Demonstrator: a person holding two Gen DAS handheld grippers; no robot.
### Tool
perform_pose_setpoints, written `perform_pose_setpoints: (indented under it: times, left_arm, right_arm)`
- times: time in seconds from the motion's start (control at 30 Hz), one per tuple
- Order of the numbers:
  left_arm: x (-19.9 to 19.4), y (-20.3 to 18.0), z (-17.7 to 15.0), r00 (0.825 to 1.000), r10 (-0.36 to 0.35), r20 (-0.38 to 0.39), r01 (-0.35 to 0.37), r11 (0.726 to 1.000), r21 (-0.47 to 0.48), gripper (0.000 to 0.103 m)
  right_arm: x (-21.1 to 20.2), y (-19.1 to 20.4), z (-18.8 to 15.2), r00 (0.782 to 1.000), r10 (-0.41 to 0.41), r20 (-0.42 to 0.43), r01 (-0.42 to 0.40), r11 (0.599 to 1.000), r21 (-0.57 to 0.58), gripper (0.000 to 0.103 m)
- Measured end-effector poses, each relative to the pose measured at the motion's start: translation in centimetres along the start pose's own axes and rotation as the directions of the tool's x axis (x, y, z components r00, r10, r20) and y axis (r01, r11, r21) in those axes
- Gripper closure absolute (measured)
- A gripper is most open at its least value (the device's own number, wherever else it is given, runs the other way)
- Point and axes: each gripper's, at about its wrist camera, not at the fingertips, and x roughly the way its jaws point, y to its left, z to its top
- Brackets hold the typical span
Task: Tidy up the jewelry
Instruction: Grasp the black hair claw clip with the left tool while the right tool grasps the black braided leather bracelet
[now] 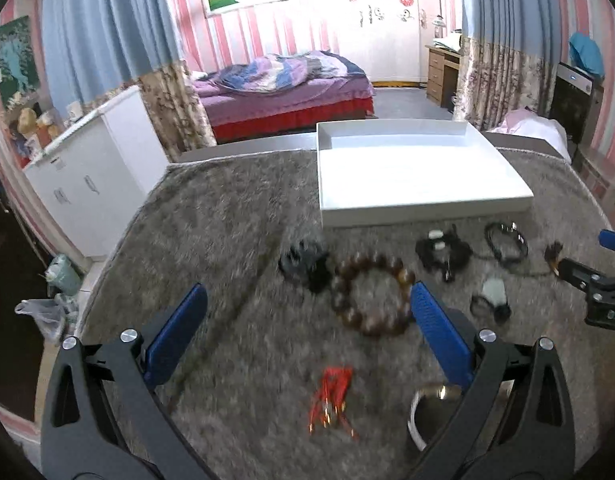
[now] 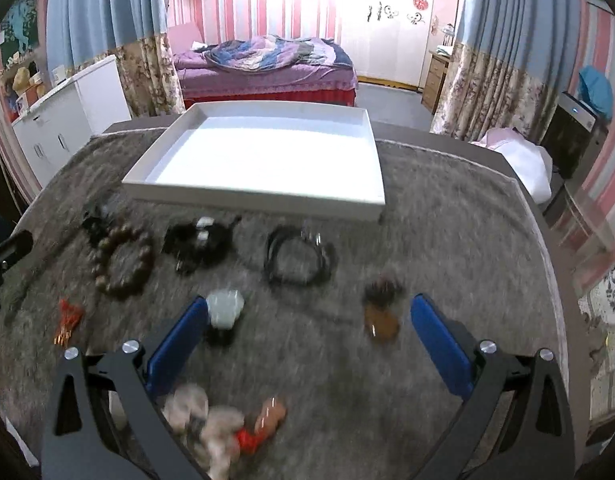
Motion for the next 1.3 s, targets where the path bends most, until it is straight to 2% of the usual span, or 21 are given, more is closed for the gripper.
perform_pose_setpoints:
  times: [0.2,0.33,0.43,0.53,0.57,0.6,0.67,0.7,0.77,0.83,0.93,1.1,1.3]
  left_arm:
    - [5.2,1.7,3.2,0.99,-0.083,-0.11,0.076,0.995,-0.063,0.003]
    - [8.4,1.9,3.6,0.982,-0.09,-0.168,0.078,0.994,-0.077,0.003]
    - [10.1,2.2,3.6,0.976,-0.11,-0.186,0.092,0.99,-0.102,0.003]
    - [12.0,3.1,3.5,0.963,-0.161,-0.215,0.124,0.977,-0.175,0.004]
    - [12.5,3.3,3.4,0.96,-0.171,-0.223,0.129,0.974,-0.188,0.004]
    - [13.1,3.5,3.2,0.954,-0.177,-0.241,0.129,0.971,-0.203,0.01]
    - [13.9,3.7,2.8,0.947,-0.187,-0.263,0.133,0.968,-0.211,0.02]
    - [14.3,3.7,2.5,0.94,-0.201,-0.274,0.143,0.966,-0.218,0.021]
    - [14.7,3.3,2.2,0.937,-0.204,-0.285,0.144,0.965,-0.217,0.021]
    - [14.9,3.2,2.1,0.937,-0.194,-0.289,0.141,0.97,-0.196,0.021]
    - [15.1,2.4,2.2,0.937,-0.187,-0.294,0.139,0.974,-0.177,0.021]
    - [16.5,2.3,2.2,0.929,-0.186,-0.32,0.129,0.973,-0.189,0.027]
    - [18.0,2.5,2.3,0.923,-0.187,-0.335,0.121,0.971,-0.208,0.028]
  right_arm:
    - [4.7,-1.0,3.8,0.996,0.006,-0.087,-0.003,0.999,0.033,0.002]
    - [7.2,-2.2,4.4,0.987,0.045,-0.153,-0.032,0.995,0.091,0.002]
    - [8.3,-2.9,4.3,0.986,0.049,-0.162,-0.029,0.992,0.123,0.002]
    - [9.2,-3.7,3.9,0.985,0.064,-0.159,-0.038,0.986,0.163,0.003]
    - [9.6,-4.0,3.8,0.984,0.073,-0.16,-0.043,0.983,0.179,0.005]
    - [9.9,-4.1,3.6,0.984,0.076,-0.162,-0.045,0.981,0.188,0.008]
    - [10.5,-4.1,3.3,0.981,0.086,-0.172,-0.053,0.98,0.191,0.02]
    - [11.1,-3.9,3.2,0.979,0.09,-0.183,-0.055,0.981,0.188,0.022]
    - [11.9,-3.4,2.9,0.975,0.091,-0.202,-0.056,0.983,0.173,0.034]
    - [12.4,-2.8,2.5,0.971,0.091,-0.221,-0.058,0.987,0.15,0.039]
    - [12.4,-2.3,2.3,0.974,0.066,-0.216,-0.04,0.992,0.121,0.04]
    - [11.9,-2.9,2.3,0.973,0.083,-0.213,-0.052,0.988,0.144,0.049]
    - [12.0,-3.2,2.1,0.975,0.077,-0.21,-0.046,0.988,0.147,0.055]
